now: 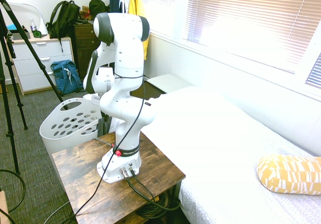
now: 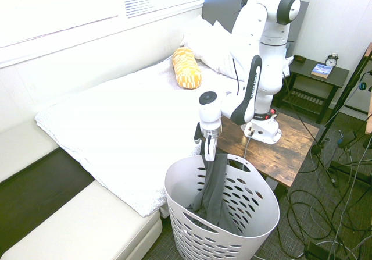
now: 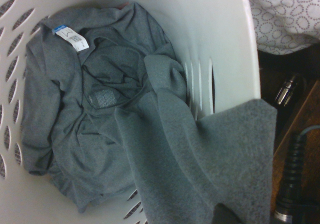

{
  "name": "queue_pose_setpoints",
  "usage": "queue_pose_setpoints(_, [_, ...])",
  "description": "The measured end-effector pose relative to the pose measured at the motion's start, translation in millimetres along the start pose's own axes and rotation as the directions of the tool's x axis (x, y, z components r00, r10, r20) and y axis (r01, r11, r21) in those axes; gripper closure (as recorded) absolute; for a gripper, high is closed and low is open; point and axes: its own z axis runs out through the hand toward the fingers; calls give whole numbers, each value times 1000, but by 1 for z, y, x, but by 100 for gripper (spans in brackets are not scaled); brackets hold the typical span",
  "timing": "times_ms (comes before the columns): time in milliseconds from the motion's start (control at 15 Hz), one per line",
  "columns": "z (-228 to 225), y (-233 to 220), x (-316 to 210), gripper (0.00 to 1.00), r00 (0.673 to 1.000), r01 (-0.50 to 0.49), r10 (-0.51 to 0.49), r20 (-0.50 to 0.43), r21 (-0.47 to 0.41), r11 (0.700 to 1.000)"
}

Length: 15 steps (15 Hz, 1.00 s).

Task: Put my clothes in the laundry bag

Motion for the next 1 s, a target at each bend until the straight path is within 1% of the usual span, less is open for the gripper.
queue_pose_setpoints(200, [-5, -2, 4, 100, 999, -27, 27, 17, 11, 1000])
queue_pose_setpoints(267, [-14, -5, 10, 100, 999, -32, 31, 20, 25, 999])
queue_pose_setpoints(333, [-32, -12, 16, 100, 1000, -31, 31, 6, 46, 998])
queue_pose_setpoints(467, [-87, -31, 22, 100, 998, -31, 36, -46, 103, 994])
queue_pose_setpoints(533, [-115, -37, 20, 100, 998, -26, 33, -60, 123, 992])
queue_pose_setpoints(600, [-133, -37, 14, 100, 997, -19, 29, -71, 136, 991])
queue_pose_setpoints(800, [-169, -32, -22, 100, 997, 24, -11, -82, 158, 987])
queue_pose_setpoints(867, [-187, -32, -41, 100, 995, 53, -38, -91, 171, 984])
queue_pose_setpoints(1000, [-227, -30, -96, 100, 989, 114, -92, -115, 202, 973])
